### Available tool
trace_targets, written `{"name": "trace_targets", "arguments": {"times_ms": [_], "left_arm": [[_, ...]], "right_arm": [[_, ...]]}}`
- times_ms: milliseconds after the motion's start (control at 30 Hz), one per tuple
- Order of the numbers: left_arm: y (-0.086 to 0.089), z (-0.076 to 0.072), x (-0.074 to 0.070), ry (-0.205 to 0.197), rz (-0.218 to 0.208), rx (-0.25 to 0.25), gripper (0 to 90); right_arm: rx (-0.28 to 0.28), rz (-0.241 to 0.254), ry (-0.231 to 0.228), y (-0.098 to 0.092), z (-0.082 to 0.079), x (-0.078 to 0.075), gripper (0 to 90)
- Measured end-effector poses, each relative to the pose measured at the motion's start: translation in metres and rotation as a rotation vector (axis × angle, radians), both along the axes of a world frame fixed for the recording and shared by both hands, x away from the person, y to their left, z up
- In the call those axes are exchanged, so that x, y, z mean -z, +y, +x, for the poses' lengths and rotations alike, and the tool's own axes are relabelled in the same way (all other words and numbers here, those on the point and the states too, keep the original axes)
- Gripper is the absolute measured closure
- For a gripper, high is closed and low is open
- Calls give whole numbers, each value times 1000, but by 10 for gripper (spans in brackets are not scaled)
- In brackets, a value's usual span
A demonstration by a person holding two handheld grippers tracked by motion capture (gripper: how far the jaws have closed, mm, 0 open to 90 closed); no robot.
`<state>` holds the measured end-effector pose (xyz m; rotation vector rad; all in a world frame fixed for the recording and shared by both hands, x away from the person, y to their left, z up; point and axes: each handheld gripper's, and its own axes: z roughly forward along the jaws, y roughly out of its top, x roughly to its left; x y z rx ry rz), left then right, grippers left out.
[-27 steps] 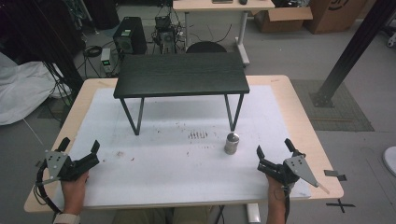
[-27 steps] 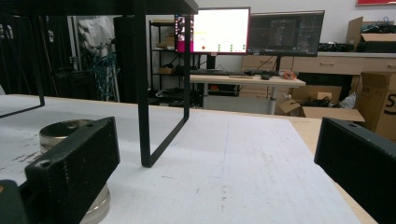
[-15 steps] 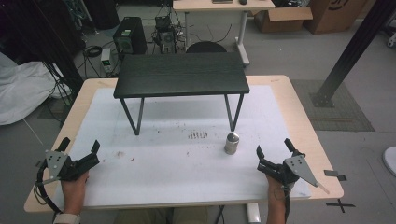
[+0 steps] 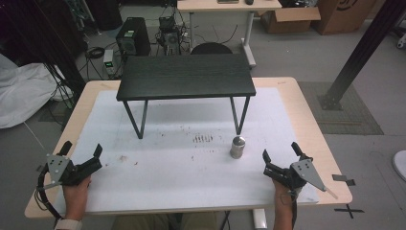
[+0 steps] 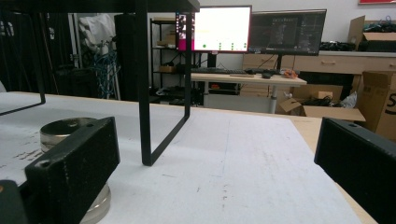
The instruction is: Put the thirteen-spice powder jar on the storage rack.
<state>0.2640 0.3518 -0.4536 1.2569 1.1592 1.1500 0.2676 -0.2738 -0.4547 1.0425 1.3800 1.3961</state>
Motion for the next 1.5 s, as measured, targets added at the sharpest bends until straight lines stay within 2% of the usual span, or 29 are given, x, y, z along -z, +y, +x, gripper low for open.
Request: {"name": "trace_targets", "arguments": {"times_ms": [433,733,1167,1500], "left_arm": [[0,0,0,1,-1,0,5],[0,0,0,1,-2,1,4],[0,0,0,0,-3,1,4],[0,0,0,-2,-3,0,5]], "right_arm": [[-12,13,28,-1,2,-3,0],[-41,-2,18,5,-1,-22,0],[-121,-9,17,27,1,-45,0],[-207,-29,64,49,5,-47,0]]}}
